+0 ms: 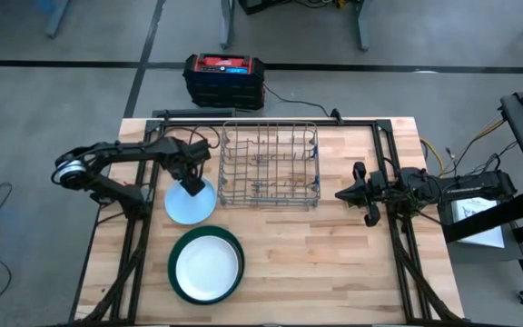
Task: Sort dishes
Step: Put the light blue plate in the dishwasher rack
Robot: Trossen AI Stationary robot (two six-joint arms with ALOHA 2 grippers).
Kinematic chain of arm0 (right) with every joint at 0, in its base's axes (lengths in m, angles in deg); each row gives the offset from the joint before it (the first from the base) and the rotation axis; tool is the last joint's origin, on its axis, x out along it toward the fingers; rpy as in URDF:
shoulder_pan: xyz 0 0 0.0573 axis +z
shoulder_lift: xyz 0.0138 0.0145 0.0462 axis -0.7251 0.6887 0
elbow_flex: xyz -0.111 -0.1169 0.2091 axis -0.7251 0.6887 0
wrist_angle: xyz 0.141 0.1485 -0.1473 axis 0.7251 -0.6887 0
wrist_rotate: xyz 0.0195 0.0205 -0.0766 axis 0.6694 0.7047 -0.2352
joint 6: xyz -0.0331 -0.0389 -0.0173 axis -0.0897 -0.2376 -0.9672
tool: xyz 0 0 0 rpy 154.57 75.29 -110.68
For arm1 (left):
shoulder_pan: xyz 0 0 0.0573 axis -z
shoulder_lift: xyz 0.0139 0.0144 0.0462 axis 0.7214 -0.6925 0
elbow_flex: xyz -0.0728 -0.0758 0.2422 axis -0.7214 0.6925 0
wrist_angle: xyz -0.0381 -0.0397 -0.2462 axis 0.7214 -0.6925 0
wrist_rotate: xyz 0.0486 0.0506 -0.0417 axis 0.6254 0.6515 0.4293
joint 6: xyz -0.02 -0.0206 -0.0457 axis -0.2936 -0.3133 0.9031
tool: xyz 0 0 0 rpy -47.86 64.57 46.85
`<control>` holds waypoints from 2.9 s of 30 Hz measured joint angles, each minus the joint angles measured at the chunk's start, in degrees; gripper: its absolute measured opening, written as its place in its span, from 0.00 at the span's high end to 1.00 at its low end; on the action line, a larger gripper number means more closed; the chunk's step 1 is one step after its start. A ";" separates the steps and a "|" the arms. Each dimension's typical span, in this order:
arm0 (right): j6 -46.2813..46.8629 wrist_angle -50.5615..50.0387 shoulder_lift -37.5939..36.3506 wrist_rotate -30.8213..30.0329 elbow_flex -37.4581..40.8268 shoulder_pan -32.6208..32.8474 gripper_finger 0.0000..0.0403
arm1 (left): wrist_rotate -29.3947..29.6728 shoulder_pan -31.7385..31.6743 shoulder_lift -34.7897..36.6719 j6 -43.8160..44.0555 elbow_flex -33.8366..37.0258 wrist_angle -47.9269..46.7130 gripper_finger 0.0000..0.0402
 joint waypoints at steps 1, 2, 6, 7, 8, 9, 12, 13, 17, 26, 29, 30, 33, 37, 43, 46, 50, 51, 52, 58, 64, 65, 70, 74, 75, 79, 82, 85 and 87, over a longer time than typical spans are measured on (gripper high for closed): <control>0.01 0.00 0.00 0.00 0.00 0.00 1.00 | -0.06 -0.07 -0.15 0.01 0.38 0.15 0.69; 0.01 0.00 0.00 0.00 0.00 0.00 1.00 | 0.07 -0.09 -0.32 0.05 0.58 0.32 0.69; -0.03 0.00 0.00 0.00 0.00 0.00 1.00 | 0.06 -0.13 -0.80 0.19 1.01 0.95 0.71; 0.00 0.00 0.00 0.00 0.00 0.00 1.00 | -0.18 -0.13 -0.83 0.18 1.10 1.07 0.71; 0.00 0.00 0.00 0.00 0.00 0.00 1.00 | -0.32 -0.14 -0.83 0.19 1.15 1.26 0.71; 0.00 0.00 0.00 0.00 0.00 0.00 1.00 | -0.33 -0.15 -0.83 0.19 1.18 1.41 0.71; -0.03 0.00 0.00 0.00 -0.01 0.00 1.00 | -0.33 -0.20 -0.83 0.20 1.22 1.85 0.71; -0.02 0.00 0.00 0.00 0.00 0.00 1.00 | -0.33 -0.20 -0.83 0.30 1.22 2.06 0.71; 0.00 0.00 0.00 0.00 0.00 0.00 1.00 | -0.30 -0.20 -0.78 0.52 1.21 2.93 0.71; 0.02 0.02 0.01 0.00 0.00 0.00 1.00 | -0.52 -0.17 -0.68 1.05 -0.15 1.79 0.71; 0.02 0.02 0.00 0.00 -0.02 0.00 1.00 | -0.39 -0.17 -0.65 0.25 -0.64 0.74 0.71; 0.02 0.02 0.01 0.00 -0.01 0.00 1.00 | -0.20 -0.17 -0.65 -0.73 -0.85 0.13 0.71; 0.00 0.02 0.00 0.00 0.00 0.00 1.00 | 1.46 -0.20 -0.63 -3.02 -1.20 0.08 0.71; -0.01 0.03 0.00 0.00 -0.02 0.00 1.00 | 2.23 -1.20 -0.63 -4.53 -1.20 0.81 0.71; 0.00 0.04 0.00 0.00 -0.02 0.00 1.00 | 0.28 -2.34 -1.11 -4.42 -1.16 0.83 0.71; 0.00 0.02 0.00 0.00 -0.02 0.00 1.00 | -2.95 -2.39 -1.78 -4.50 -0.79 0.87 0.71; 0.02 0.03 0.00 0.00 -0.02 0.00 1.00 | -3.56 -2.47 -3.68 -4.49 -0.72 1.04 0.71; 0.02 0.02 0.00 0.00 -0.02 0.00 1.00 | -3.52 -2.45 -4.26 -4.50 -0.72 1.05 0.71; 0.02 0.04 0.00 0.00 -0.02 0.00 1.00 | -3.54 -2.43 -4.87 -4.52 -0.72 1.07 0.71; 0.02 0.02 0.00 0.00 -0.02 0.00 1.00 | -3.60 -2.39 -7.53 -4.85 -0.87 1.22 0.71; -0.03 0.04 0.00 0.00 -0.02 0.00 1.00 | -3.61 -2.38 -7.21 -5.19 -0.81 1.33 0.76; -0.03 0.04 0.00 0.00 -0.02 0.00 1.00 | -3.61 -2.38 -7.10 -5.20 -0.81 1.29 0.79; -0.05 0.02 0.00 0.00 -0.02 0.00 1.00 | -3.69 -2.40 -6.83 -5.11 -0.81 0.83 0.96; -0.07 0.03 0.02 0.00 -0.02 0.01 1.00 | -3.71 -2.23 -6.77 -4.51 -0.83 0.70 0.98; -0.07 0.03 0.01 0.00 -0.02 0.01 1.00 | -3.65 -2.25 -6.72 -4.47 -0.83 0.66 0.98; -0.09 0.04 0.00 0.00 -0.02 0.00 1.00 | -3.56 -2.25 -5.74 -4.09 -0.98 -0.21 0.99; -0.10 0.04 0.00 0.00 -0.02 0.01 1.00 | -1.89 -2.25 -4.55 -2.36 -3.20 -5.00 1.00; -0.27 0.04 0.00 0.00 -0.02 0.00 1.00 | 2.00 -2.27 -3.17 -0.88 -6.02 -10.30 1.00; -0.28 0.04 0.01 0.00 -0.02 0.01 1.00 | 3.24 -2.27 -2.19 -0.81 -7.98 -13.31 1.00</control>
